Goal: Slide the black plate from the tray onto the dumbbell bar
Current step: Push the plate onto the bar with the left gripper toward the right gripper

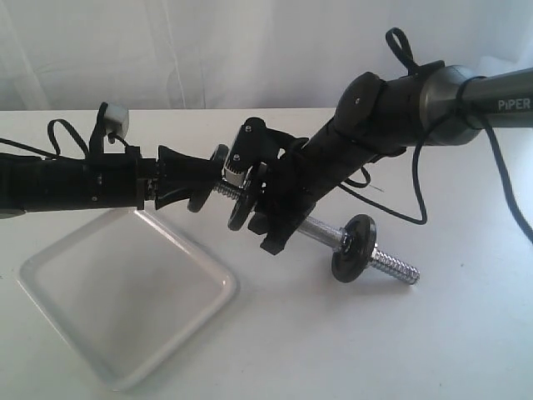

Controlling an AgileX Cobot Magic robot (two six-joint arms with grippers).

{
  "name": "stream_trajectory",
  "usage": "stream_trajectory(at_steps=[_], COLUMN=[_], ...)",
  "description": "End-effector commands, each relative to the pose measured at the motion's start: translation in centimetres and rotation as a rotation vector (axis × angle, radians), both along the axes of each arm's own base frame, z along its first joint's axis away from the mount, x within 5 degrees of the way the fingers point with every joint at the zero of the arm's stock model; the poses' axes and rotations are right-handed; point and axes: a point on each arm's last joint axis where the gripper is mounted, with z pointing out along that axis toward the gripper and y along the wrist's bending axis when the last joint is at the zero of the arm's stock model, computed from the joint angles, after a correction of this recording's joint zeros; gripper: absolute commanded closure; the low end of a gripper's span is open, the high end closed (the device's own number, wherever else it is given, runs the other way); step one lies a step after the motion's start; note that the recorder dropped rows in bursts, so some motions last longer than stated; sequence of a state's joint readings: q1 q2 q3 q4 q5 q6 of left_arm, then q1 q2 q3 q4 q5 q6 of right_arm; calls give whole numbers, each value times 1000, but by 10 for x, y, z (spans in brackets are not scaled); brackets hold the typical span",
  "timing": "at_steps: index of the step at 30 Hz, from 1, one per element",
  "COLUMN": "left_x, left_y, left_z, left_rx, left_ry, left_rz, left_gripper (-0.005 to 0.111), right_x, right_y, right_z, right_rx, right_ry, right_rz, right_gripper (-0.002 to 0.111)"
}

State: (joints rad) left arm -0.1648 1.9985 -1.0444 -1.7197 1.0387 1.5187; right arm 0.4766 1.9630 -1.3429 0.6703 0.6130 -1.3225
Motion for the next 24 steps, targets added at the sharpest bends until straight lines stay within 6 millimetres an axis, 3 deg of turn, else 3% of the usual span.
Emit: stream_trajectory(at_steps=[1,8,24], left_x=[-3,0,-12], left_y=[-4,-3,3], left_z=[13,8,16], left_rx=[-77,-43,-24], left_ry=[-12,85,-37], left_rz=[-32,12,-124], left_gripper=[7,1,2], right_x=[9,9,11], right_y=[0,0,0], right_z=[34,34,35], right_rx=[125,125,132], right_ry=[-85,-87,-99], right_rz=[-117,-118,-136], right_gripper=[108,108,108])
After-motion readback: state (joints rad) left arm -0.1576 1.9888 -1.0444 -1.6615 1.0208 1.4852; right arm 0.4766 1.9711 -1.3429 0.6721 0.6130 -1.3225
